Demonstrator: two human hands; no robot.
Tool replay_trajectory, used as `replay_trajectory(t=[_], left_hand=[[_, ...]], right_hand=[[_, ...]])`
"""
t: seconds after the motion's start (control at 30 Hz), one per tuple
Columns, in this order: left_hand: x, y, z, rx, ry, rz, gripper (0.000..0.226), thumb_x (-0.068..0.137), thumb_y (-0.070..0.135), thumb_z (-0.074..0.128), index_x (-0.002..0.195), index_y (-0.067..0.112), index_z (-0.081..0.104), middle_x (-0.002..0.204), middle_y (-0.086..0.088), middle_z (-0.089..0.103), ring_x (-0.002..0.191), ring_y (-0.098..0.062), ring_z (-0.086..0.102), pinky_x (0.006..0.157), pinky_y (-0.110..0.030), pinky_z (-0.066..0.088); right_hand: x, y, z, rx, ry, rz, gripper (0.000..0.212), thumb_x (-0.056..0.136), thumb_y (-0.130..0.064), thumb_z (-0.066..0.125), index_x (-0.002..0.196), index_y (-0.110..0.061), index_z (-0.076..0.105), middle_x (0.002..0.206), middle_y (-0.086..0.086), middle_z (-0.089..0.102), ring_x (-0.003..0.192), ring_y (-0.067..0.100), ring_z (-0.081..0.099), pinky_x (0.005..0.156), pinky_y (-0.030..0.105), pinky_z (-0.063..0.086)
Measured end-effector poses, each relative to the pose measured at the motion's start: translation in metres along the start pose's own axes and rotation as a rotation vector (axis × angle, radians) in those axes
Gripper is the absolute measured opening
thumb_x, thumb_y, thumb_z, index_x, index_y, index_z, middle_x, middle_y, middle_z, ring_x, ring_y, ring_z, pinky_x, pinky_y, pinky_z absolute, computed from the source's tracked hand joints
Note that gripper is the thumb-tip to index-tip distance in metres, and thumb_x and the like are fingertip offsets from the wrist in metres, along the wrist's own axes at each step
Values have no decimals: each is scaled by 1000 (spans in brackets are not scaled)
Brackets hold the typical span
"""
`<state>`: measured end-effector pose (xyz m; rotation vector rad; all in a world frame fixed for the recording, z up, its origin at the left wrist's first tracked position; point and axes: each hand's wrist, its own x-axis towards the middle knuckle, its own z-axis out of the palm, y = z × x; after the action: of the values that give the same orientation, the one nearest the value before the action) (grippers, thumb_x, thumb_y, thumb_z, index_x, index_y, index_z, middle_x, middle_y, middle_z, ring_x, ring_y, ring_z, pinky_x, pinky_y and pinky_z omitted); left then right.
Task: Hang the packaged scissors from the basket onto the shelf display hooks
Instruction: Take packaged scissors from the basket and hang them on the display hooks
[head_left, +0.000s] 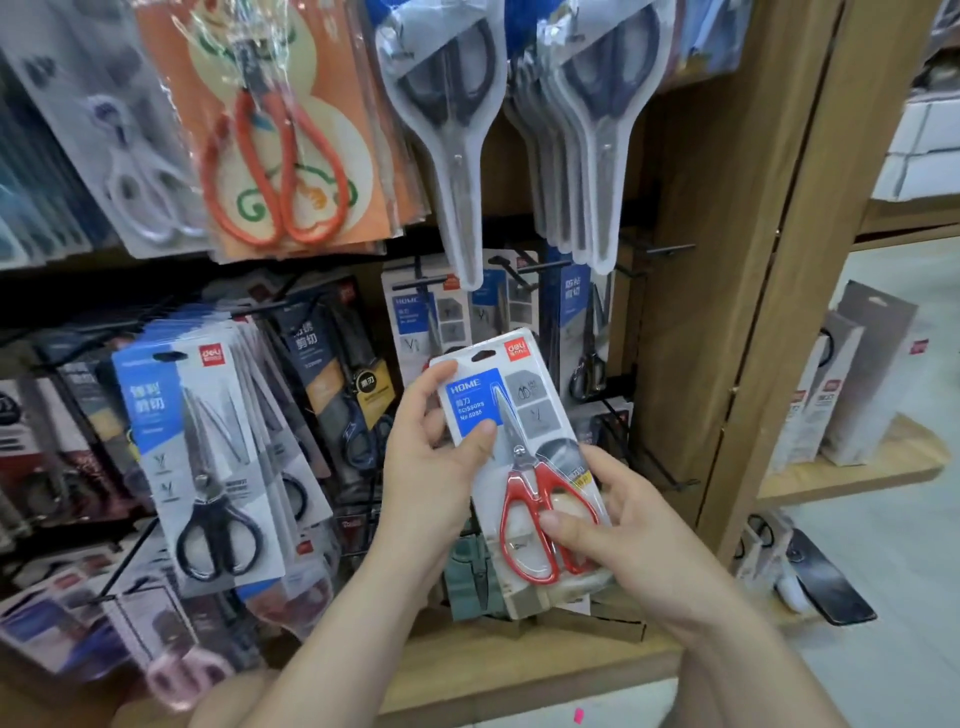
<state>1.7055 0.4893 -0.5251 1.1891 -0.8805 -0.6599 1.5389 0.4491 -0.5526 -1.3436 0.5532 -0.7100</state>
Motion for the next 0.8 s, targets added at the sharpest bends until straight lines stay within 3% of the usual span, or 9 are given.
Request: replay_trajectory(t=[0.13,0.23,0.3,0.4,0.53,0.6,0.67,0.8], left_hand=[[7,4,-23,45,26,-38,44,95,10,63,132,31,52,100,0,77,90,-19,75,71,-38,62],[14,8,-39,52,50,-74,28,93,9,65,119,22,63,96,-3,78,88,-21,75,71,-37,63],[16,9,-46,54,59,-95,21,93,10,66,111,21,65,93,-4,78,85,-19,76,65,-31,63],[20,7,-52,86,47,-97,19,91,12,68,109,19,66,92,-3,79,84,-17,76,60,-28,61],[30,7,-42,131,-30,-57,14,91,12,69,101,20,66,92,-2,78,84,-18,76,62,-31,61],[36,9,-27,178,-93,-18,6,94,17,65,98,22,67,90,0,77,84,-15,75,66,-31,61],[45,13,-10,232,-131,32,13,99,21,56,95,26,68,88,4,75,81,-8,72,61,-23,55],[59,19,7,358,-169,37,23,101,20,49,107,31,68,98,11,72,85,-5,64,70,-22,52]], right_hand=[[-3,3,5,-68,-48,-25,45,82,-6,76,122,-22,63,113,12,74,104,28,71,83,35,57],[-1,2,11,-67,-41,-6,50,80,-13,79,125,-21,59,111,11,74,101,29,72,80,36,59],[0,2,18,-64,-21,-12,52,80,-15,76,125,-30,57,110,8,75,99,27,73,80,37,60],[1,5,32,-73,25,-56,50,78,-20,73,123,-35,56,107,4,76,97,22,74,77,32,60],[3,15,34,-103,125,-66,39,83,-22,74,119,-26,59,103,4,76,89,16,74,65,21,56],[1,19,27,-86,195,-61,39,80,-22,71,117,-20,59,100,6,77,89,21,75,69,29,58],[-2,20,18,-33,282,-60,43,75,-22,72,116,-17,59,98,8,77,88,25,75,76,39,59],[-9,13,-2,78,399,-44,33,79,-17,70,111,-20,62,93,9,78,83,28,76,76,43,58]])
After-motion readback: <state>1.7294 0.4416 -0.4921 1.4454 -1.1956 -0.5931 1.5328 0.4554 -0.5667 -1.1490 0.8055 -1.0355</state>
